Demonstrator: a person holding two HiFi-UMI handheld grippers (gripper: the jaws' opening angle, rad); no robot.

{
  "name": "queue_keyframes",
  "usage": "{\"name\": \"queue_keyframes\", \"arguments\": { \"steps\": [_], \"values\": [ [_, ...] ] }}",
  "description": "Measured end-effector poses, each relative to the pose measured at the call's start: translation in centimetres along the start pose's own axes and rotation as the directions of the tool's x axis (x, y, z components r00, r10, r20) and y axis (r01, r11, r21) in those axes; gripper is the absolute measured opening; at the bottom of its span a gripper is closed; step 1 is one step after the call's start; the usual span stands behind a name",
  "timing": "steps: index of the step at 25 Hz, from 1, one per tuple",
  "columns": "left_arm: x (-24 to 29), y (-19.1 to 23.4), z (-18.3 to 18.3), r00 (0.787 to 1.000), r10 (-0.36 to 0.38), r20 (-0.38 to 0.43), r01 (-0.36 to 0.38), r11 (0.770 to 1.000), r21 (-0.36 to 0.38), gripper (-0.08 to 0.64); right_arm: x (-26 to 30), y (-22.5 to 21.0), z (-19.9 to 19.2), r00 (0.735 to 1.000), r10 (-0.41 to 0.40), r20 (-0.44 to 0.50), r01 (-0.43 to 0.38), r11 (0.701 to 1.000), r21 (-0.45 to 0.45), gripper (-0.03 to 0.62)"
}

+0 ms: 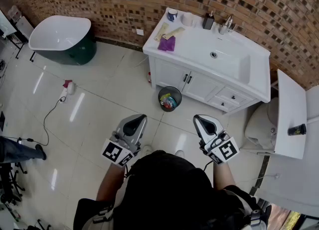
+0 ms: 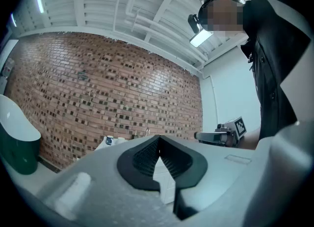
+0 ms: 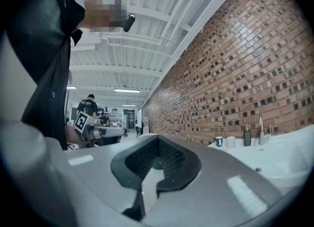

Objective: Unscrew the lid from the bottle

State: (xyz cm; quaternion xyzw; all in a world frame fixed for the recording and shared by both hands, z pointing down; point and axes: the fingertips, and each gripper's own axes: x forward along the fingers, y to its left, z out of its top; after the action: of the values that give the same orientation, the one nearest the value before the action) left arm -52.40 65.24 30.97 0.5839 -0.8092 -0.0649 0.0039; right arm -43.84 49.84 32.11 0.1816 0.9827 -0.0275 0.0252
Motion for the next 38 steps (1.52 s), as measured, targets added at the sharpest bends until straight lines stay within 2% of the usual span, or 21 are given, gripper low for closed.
{"name": "queue_keyframes", "arguments": {
  "steps": [3, 5, 12, 17, 23, 29, 33, 36, 38],
  "values": [
    [0.0, 0.8, 0.1, 0.998, 0.055, 0.020, -0.054, 0.998, -0.032, 0.002, -0.1, 1.0, 0.1, 0.998, -0.031, -0.049, 0.028, 0.997, -0.075, 0.003],
    [0.2, 1.1, 0.2, 0.998, 0.061, 0.023, -0.059, 0.997, -0.052, 0.002, 0.0, 1.5, 0.1, 0.997, -0.053, -0.062, 0.048, 0.995, -0.083, 0.003],
    [0.5, 1.4, -0.1, 0.998, -0.058, -0.006, 0.057, 0.995, -0.078, 0.002, 0.1, 2.9, -0.7, 0.987, -0.148, -0.068, 0.143, 0.987, -0.067, 0.003],
    [0.6, 2.3, -0.8, 0.989, -0.141, -0.049, 0.138, 0.989, -0.059, 0.002, -0.1, 3.5, -1.7, 0.965, -0.254, -0.068, 0.252, 0.967, -0.038, 0.003],
    [2.5, 0.1, -1.6, 0.954, -0.292, -0.063, 0.288, 0.955, -0.068, 0.002, -2.3, 4.7, -0.4, 0.923, -0.384, -0.022, 0.383, 0.923, -0.043, 0.003],
    [4.3, -3.1, -1.6, 0.918, -0.396, -0.015, 0.384, 0.899, -0.210, 0.002, -7.0, 3.6, 1.4, 0.859, -0.511, 0.014, 0.511, 0.859, -0.003, 0.005],
    [5.8, -5.2, -1.2, 0.910, -0.415, -0.007, 0.404, 0.890, -0.210, 0.002, -10.6, 3.0, 3.5, 0.831, -0.555, 0.044, 0.556, 0.831, -0.013, 0.005],
    [7.2, -8.7, -1.0, 0.895, -0.447, -0.005, 0.439, 0.881, -0.178, 0.002, -15.5, 1.6, 4.1, 0.793, -0.606, 0.052, 0.608, 0.794, -0.013, 0.005],
    [8.1, -11.3, -0.7, 0.885, -0.466, 0.000, 0.460, 0.874, -0.160, 0.002, -18.5, 0.9, 4.2, 0.782, -0.621, 0.051, 0.623, 0.782, -0.019, 0.005]
  ]
}}
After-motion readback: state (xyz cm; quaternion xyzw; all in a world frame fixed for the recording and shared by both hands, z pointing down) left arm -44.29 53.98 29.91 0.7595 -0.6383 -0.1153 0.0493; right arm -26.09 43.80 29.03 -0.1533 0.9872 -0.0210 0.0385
